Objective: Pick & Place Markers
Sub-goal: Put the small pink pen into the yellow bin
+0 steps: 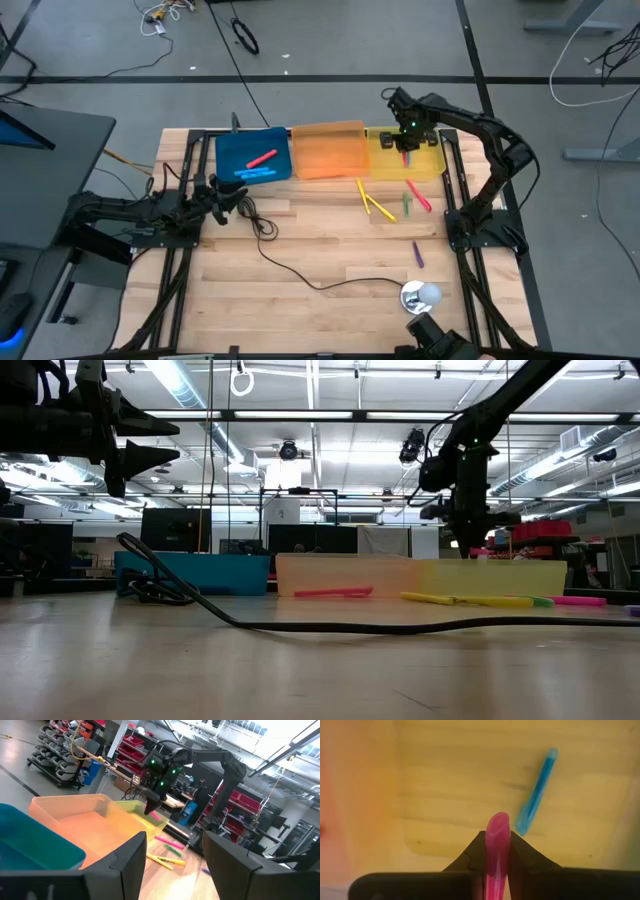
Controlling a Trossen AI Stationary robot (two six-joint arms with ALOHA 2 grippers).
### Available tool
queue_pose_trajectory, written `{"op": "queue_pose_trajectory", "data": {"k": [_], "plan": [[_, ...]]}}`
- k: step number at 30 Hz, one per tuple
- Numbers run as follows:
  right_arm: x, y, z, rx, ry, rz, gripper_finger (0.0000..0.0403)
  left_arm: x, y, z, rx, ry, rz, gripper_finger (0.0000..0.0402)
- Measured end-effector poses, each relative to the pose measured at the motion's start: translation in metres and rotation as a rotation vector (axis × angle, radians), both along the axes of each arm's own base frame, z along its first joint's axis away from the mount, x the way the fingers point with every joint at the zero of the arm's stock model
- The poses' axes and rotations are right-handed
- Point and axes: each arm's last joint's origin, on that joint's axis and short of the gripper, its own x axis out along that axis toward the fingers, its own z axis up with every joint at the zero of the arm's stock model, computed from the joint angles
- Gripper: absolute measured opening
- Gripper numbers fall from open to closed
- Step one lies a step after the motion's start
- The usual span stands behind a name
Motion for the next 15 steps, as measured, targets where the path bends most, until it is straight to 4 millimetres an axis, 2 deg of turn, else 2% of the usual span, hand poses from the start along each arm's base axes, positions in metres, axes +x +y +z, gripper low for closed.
{"op": "queue_pose_trajectory", "data": {"k": [9,15], "plan": [[0.009,-0.003,-0.038,0.025,0.021,0.004,0.0034,0.000,0.000,0.000,0.000,0.000,0.000,0.0200],[0.010,-0.006,-0.053,0.056,0.045,0.007,0.0035,0.000,0.000,0.000,0.000,0.000,0.000,0.0200]]}}
